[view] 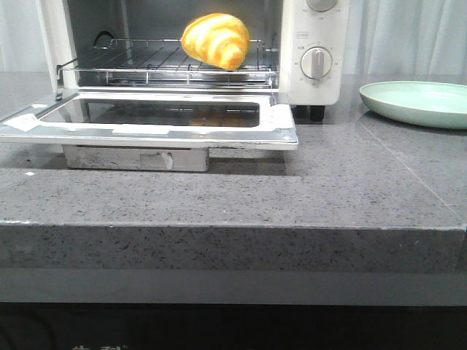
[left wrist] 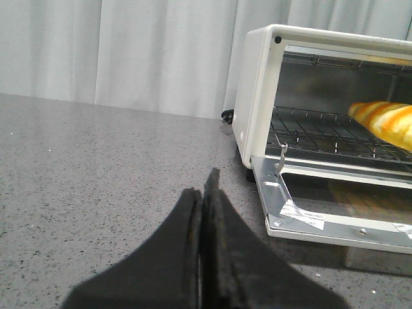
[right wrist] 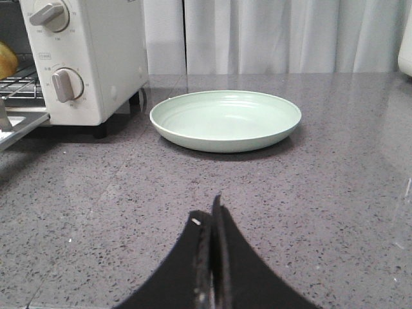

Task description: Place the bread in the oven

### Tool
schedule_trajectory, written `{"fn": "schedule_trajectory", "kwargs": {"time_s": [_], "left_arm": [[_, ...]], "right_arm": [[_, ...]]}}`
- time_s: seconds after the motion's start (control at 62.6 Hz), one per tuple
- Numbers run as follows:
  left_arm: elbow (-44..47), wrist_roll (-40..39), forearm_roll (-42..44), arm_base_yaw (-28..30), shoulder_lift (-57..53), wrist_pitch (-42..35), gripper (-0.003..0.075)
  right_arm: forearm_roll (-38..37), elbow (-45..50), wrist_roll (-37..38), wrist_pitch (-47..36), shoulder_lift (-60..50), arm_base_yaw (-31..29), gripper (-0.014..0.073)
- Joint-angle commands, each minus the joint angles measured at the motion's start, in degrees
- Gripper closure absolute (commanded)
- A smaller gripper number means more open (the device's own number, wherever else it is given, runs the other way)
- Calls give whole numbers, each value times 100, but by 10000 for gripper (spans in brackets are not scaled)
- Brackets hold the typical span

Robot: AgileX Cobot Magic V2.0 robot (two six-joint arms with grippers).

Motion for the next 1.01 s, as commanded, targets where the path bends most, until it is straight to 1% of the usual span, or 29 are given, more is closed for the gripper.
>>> {"fn": "schedule_trajectory", "kwargs": {"time_s": [0.0,0.16,0.351,0.99], "left_arm": [[136,-11,-14,-54,-115,-458,738],[136,-11,-14,-54,-115,-458,738],[136,-11,-14,-54,-115,-458,738],[136,-11,-14,-54,-115,-458,738]], "right_arm": [[-26,21,-141,-537,-126,-23,662],[-26,21,-141,-705,-126,-38,662],[-26,21,-130,-803,-126,-192,662],[-26,21,-130,-794,-121,-192,662]]}}
